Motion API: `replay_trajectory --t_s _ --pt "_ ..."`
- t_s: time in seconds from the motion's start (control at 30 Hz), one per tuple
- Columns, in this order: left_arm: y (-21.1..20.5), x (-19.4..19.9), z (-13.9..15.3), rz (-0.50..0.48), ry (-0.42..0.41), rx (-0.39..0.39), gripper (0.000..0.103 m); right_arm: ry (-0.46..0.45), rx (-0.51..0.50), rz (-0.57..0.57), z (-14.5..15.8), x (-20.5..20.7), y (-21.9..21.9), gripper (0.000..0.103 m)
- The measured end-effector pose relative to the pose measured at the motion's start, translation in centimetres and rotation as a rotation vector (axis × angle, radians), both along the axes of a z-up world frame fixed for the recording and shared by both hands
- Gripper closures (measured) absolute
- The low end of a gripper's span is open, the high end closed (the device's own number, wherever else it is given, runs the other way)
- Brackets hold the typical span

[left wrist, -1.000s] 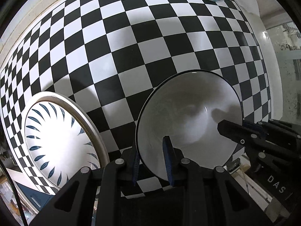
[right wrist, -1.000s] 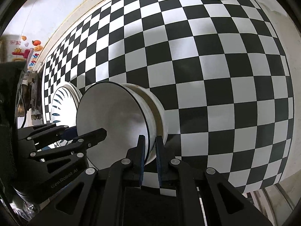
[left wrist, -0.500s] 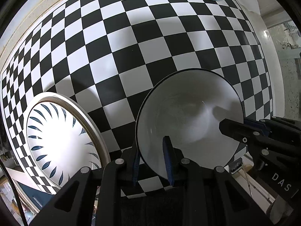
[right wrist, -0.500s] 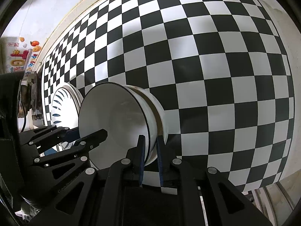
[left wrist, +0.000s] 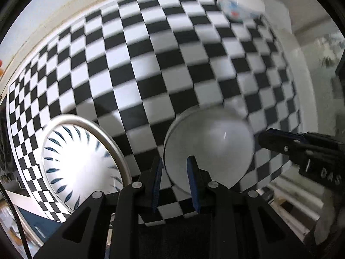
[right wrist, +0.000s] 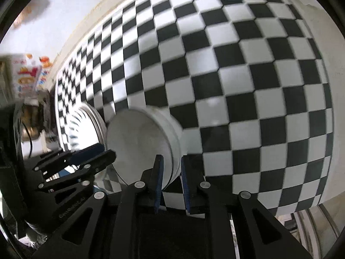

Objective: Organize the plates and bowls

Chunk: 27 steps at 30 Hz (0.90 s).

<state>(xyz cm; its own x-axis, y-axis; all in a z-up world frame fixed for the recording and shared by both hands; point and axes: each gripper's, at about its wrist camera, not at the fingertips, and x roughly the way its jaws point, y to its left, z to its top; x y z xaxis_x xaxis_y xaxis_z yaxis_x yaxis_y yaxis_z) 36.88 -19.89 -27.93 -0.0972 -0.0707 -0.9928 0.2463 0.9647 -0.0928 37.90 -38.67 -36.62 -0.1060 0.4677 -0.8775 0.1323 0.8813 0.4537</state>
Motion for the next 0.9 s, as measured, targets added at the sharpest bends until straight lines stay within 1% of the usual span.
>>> replay_trajectory --t_s 0.03,0.07,0.1,0.13,0.2,0.3,0.4,0.43,0.5,0.57,0.63,0.7,0.77,0.8,0.83,0.87,0.9 --pt "-0.1 0.8 0.9 0.019 -0.017 -0.020 0.081 -0.012 -0.001 -0.019 0.6 0.6 -1.0 0.074" --pt "-0.3 1.9 1.9 0.037 -0.039 -0.043 0.078 -0.025 -0.003 -0.035 1.1 1.3 -2.0 0.069" --pt "-0.7 3.2 2.7 0.047 -0.064 -0.061 0.076 -0.039 -0.003 -0.053 1.6 2.0 -2.8 0.061" --pt "-1.0 4.2 3.1 0.048 -0.079 -0.069 0.076 -0.062 -0.001 -0.083 2.2 3.0 -4.2 0.055" --pt "-2.3 7.0 3.9 0.052 -0.109 -0.085 0.076 -0.093 -0.010 -0.124 2.9 4.9 -6.2 0.050" --pt "-4.8 11.4 4.2 0.059 -0.141 -0.102 0.076 -0.152 -0.047 -0.189 3.7 8.4 -9.4 0.050" --pt "-7.2 15.4 3.2 0.056 -0.131 -0.115 0.076 -0.184 -0.059 -0.247 3.2 12.3 -12.2 0.050" --pt "-8.3 17.0 2.6 0.055 -0.113 -0.122 0.076 -0.185 -0.065 -0.265 2.8 13.7 -13.0 0.050" --pt "-9.7 18.8 1.6 0.053 -0.087 -0.124 0.076 -0.180 -0.066 -0.279 1.8 15.9 -14.1 0.050" --pt "-11.1 20.8 -0.2 0.054 -0.044 -0.135 0.076 -0.182 -0.069 -0.297 0.8 17.9 -14.9 0.050" --pt "-12.3 22.2 -2.0 0.055 0.008 -0.165 0.076 -0.179 -0.066 -0.301 -0.1 19.7 -15.4 0.050" --pt "-13.6 23.6 -3.9 0.047 0.050 -0.154 0.076 -0.163 -0.067 -0.303 -1.3 21.2 -15.6 0.050" --pt "-14.7 24.4 -5.2 0.031 0.054 -0.129 0.076 -0.146 -0.069 -0.305 -2.6 22.4 -15.9 0.052" --pt "-15.2 24.8 -5.9 0.015 0.053 -0.109 0.077 -0.135 -0.077 -0.301 -3.3 22.9 -15.7 0.058" --pt "-15.5 25.0 -6.3 0.003 0.050 -0.096 0.077 -0.120 -0.085 -0.295 -4.1 23.5 -15.7 0.069" --pt "-15.8 25.1 -6.7 -0.011 0.045 -0.088 0.078 -0.107 -0.087 -0.294 -4.9 23.8 -15.7 0.075" --pt "-16.1 25.2 -6.9 -0.023 0.041 -0.078 0.084 -0.096 -0.089 -0.294 -5.5 23.9 -15.7 0.089"
